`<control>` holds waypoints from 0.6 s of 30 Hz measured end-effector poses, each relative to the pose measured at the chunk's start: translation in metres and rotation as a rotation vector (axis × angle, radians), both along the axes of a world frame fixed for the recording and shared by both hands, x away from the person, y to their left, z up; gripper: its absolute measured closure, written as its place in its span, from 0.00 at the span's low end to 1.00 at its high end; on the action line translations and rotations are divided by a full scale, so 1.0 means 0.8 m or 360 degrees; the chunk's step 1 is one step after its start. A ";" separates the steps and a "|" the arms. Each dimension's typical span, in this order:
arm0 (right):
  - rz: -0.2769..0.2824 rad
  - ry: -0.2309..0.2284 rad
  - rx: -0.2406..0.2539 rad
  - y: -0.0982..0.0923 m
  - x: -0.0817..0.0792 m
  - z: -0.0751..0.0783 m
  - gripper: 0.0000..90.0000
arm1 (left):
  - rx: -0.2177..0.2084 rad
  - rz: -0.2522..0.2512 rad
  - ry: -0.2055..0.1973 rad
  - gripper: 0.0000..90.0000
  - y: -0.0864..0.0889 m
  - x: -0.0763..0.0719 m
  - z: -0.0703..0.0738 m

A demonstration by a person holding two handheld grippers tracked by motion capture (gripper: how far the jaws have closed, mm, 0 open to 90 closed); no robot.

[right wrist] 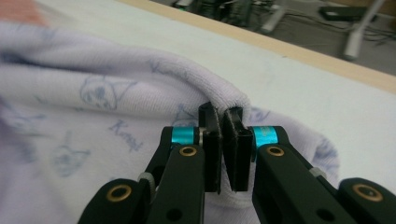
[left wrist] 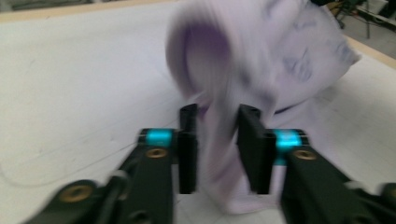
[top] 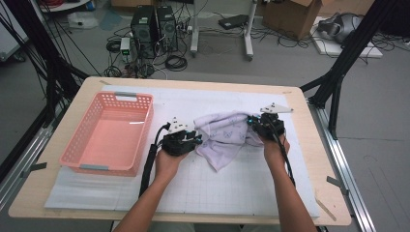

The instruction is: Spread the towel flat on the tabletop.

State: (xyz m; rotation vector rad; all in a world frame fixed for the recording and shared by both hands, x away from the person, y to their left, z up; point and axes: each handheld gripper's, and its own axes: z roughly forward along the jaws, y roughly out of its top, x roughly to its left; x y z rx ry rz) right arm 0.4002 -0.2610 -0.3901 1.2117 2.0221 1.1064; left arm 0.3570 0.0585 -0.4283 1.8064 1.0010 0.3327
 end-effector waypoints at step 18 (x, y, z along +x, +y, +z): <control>0.0070 0.0000 0.0140 -0.042 -0.061 0.005 0.82 | 0.0193 -0.0266 0.0141 0.54 -0.049 -0.015 -0.030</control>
